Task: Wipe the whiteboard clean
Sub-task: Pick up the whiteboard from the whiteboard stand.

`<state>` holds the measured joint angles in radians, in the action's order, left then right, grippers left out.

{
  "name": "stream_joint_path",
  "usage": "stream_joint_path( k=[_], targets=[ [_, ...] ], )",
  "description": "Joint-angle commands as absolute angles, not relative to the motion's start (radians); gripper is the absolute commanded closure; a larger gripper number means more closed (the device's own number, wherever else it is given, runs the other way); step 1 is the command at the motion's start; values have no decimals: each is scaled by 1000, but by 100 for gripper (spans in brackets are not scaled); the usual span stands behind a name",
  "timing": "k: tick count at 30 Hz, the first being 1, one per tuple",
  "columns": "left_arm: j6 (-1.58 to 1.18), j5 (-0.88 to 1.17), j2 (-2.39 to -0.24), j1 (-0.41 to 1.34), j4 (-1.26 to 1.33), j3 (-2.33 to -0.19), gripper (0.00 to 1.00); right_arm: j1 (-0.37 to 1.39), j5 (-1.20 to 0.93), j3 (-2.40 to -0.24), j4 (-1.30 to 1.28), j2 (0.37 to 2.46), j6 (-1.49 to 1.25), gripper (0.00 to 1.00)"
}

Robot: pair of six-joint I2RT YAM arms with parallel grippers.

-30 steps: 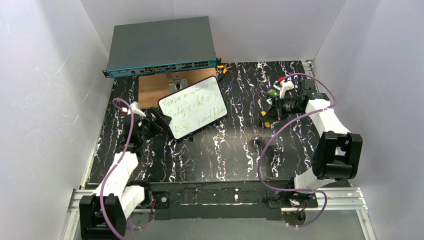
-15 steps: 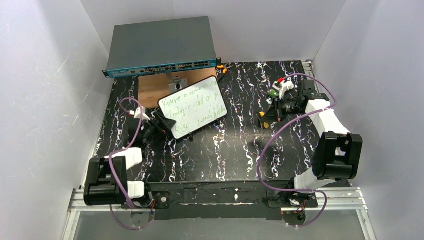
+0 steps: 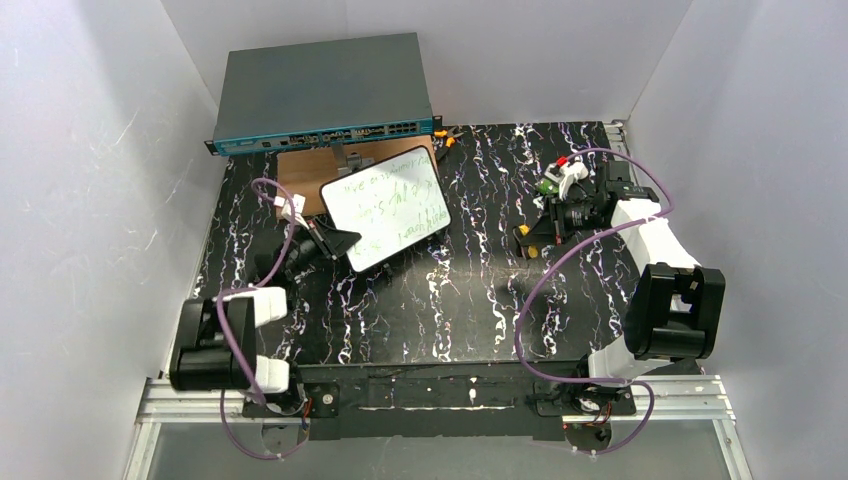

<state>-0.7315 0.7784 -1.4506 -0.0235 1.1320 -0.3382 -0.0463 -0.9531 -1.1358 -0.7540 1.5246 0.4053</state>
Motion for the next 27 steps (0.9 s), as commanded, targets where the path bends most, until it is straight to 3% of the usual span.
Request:
stream_joint_path(
  k=[1, 4, 12, 27],
  targets=[
    [-543, 720, -1225, -44, 817, -416, 100, -66, -989, -1153, -775, 1479, 437, 97],
    [-547, 714, -1126, -45, 733, -435, 100, -79, -991, -1155, -779, 1462, 439, 97],
    [-694, 687, -1107, -44, 823, -453, 100, -80, -982, -1163, -809, 1432, 451, 97],
    [-823, 670, -954, -45, 732, -454, 100, -80, -977, -1287, -1052, 1387, 584, 97]
  ],
)
